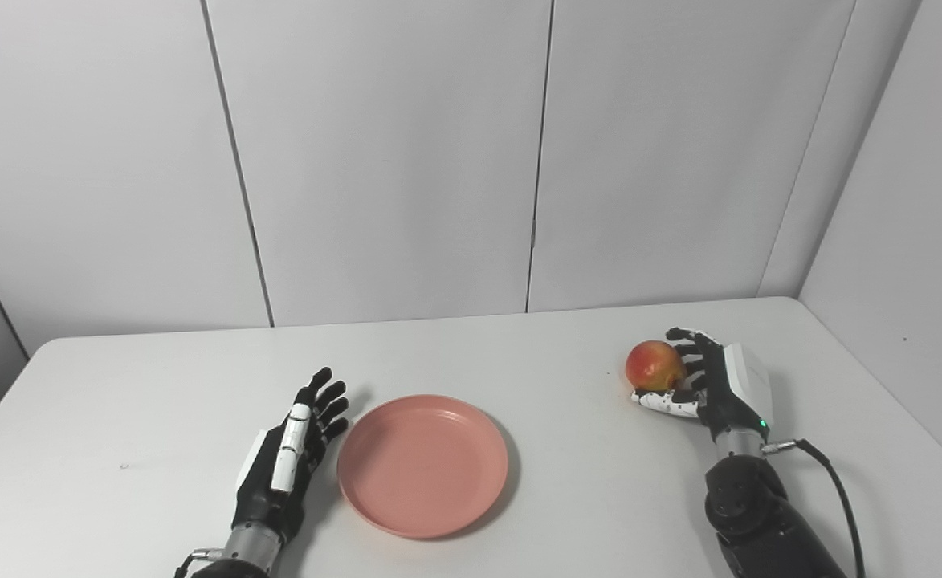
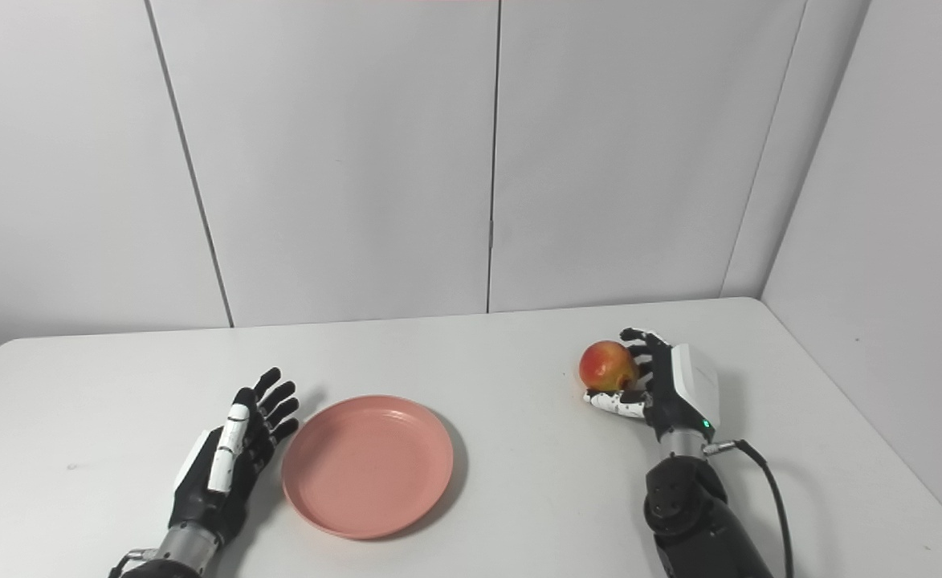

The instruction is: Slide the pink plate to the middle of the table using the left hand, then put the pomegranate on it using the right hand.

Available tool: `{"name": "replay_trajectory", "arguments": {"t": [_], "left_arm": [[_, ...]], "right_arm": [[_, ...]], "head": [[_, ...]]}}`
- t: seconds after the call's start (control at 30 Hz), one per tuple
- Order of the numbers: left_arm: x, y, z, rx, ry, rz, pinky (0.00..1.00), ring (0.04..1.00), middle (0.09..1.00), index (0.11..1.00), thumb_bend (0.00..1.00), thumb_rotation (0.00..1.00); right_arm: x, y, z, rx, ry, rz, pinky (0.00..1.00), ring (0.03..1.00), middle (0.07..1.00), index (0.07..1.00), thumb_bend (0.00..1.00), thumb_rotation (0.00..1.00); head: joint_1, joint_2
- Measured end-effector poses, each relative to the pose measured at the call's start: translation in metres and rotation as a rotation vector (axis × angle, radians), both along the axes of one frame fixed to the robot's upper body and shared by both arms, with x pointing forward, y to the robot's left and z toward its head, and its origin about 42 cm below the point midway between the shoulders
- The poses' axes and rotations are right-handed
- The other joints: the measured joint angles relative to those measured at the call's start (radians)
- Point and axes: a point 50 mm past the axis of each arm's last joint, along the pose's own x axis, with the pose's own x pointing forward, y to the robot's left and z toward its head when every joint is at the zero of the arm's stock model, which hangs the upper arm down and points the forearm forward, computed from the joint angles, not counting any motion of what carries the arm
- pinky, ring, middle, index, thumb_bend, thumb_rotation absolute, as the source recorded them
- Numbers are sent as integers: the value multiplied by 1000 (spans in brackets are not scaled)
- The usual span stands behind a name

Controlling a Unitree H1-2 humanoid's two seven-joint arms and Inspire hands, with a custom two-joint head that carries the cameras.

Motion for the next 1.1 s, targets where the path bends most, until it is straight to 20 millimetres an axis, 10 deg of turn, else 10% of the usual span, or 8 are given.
{"name": "replay_trajectory", "arguments": {"t": [1.1], "left_arm": [[-1,-6,-1,22,-1,-4,917,939,943,940,518,1000]], "right_arm": [[-4,13,16,0,-164,52,445,518,476,510,522,0]], "head": [[38,-5]]}}
